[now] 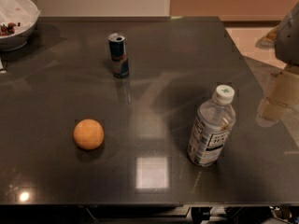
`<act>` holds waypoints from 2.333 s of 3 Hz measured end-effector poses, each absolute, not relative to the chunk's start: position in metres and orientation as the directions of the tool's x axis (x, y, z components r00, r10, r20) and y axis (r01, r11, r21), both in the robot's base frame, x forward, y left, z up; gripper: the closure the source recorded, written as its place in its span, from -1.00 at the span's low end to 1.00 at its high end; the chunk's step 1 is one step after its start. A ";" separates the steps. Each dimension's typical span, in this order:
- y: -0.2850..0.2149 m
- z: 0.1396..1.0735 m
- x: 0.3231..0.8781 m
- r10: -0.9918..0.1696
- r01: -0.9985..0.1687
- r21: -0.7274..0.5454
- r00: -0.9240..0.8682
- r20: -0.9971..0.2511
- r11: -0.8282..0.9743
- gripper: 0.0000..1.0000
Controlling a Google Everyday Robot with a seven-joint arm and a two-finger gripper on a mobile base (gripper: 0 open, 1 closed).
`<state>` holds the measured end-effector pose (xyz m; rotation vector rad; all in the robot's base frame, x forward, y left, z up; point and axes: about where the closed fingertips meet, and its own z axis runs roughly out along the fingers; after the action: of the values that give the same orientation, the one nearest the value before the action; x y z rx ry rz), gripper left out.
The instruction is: Knock blue plastic bottle over
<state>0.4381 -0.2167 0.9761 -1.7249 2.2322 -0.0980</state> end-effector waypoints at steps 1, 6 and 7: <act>-0.217 0.977 0.438 -0.953 -0.931 -0.247 -0.222 -0.208 0.271 -1.00; -0.150 0.960 0.395 -0.804 -0.995 -0.096 0.079 -0.590 -0.027 -1.00; -0.137 0.948 0.387 -0.791 -0.994 -0.087 0.105 -0.602 -0.065 -1.00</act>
Offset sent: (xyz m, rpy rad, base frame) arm -0.0040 0.0130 -0.0143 0.1596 0.0608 0.0871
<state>0.3868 -0.1374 0.9479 -1.9098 1.7363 0.5567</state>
